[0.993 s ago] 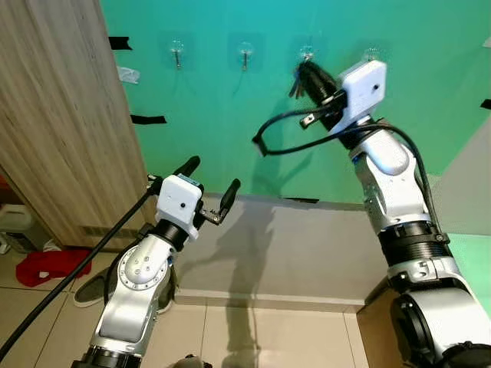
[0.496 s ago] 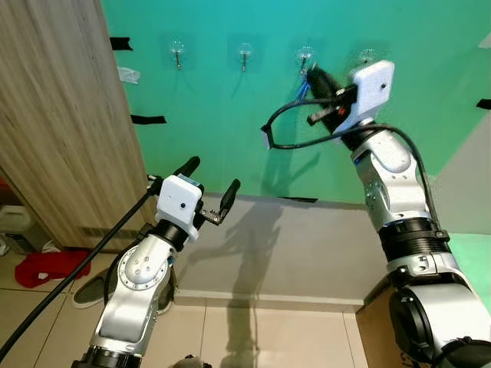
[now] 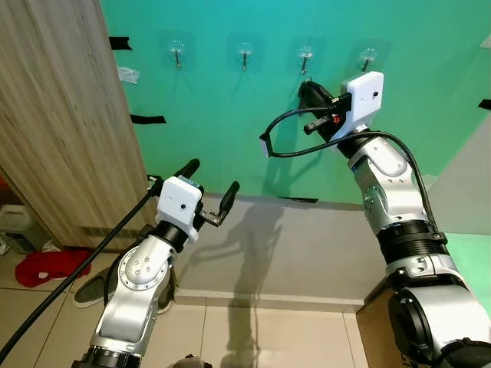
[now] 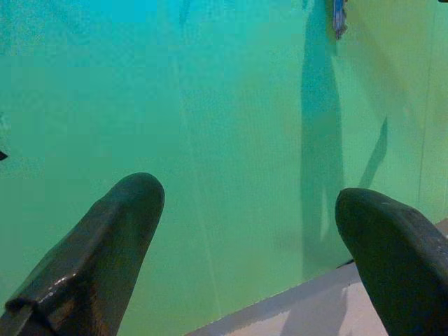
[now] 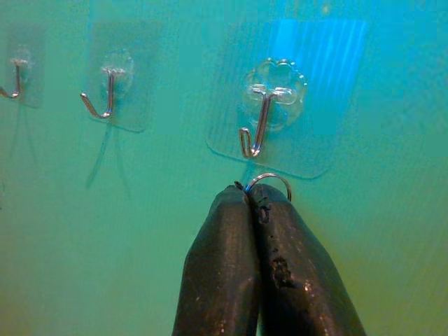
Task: Hang keys on a hook
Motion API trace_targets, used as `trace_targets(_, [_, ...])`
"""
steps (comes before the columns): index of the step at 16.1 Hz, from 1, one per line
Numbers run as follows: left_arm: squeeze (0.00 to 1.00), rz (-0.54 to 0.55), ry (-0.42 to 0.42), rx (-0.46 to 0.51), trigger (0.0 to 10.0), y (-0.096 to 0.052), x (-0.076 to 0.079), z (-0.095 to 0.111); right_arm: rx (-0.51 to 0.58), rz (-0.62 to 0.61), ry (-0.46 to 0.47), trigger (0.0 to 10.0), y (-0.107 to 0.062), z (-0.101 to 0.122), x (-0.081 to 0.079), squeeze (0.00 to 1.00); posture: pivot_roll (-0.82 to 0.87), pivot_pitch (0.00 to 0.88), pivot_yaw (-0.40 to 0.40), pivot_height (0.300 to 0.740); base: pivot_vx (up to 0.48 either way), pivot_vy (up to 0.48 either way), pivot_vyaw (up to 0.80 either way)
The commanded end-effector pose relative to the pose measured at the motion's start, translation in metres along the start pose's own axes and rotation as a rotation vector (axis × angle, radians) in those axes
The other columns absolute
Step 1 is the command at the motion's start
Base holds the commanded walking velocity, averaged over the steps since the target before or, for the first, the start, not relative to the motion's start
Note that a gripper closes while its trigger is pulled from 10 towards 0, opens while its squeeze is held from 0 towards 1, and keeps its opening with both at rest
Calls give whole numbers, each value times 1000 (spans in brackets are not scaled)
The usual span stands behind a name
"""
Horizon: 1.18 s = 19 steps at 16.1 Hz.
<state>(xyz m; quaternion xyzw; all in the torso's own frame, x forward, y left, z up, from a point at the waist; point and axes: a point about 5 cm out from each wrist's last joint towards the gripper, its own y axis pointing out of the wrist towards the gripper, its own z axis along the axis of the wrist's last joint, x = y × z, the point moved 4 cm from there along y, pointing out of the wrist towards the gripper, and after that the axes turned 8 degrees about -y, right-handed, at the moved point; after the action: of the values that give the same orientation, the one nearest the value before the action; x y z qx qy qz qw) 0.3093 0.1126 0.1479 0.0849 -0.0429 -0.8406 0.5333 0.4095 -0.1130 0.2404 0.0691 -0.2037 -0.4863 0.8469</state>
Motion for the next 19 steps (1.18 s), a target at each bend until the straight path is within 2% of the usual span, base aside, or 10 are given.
trace_targets(1, [0, -11, 13, -9, 10000, 2, 2, -1, 30, 27, -31, 0, 0, 9, -2, 0, 133, 0, -40, 740, 0, 0, 0])
trace_targets(4, [0, -11, 14, -7, 10000, 3, 2, 0, 50, 102, -94, 0, 2, 15, -15, 0, 133, 0, -42, 740, 0, 0, 0])
trace_targets(8, [0, -7, 13, -6, 10000, 2, 3, 0, 67, 143, -136, 0, 4, 19, -23, 0, 136, 0, -47, 740, 0, 0, 0])
trace_targets(11, [0, -5, 11, -5, 10000, 2, 3, 0, 97, 100, -188, 0, 6, 29, -16, 0, 136, 0, -46, 740, 0, 0, 0])
trace_targets(16, [0, -8, 10, -6, 10000, 3, 2, -1, 104, 35, -154, 0, 5, 31, -3, 0, 132, 0, -43, 740, 0, 0, 0])
trace_targets(19, [0, -8, 10, -6, 10000, 3, 2, -1, 118, 18, -154, 0, 5, 34, -1, 0, 132, 0, -42, 740, 0, 0, 0])
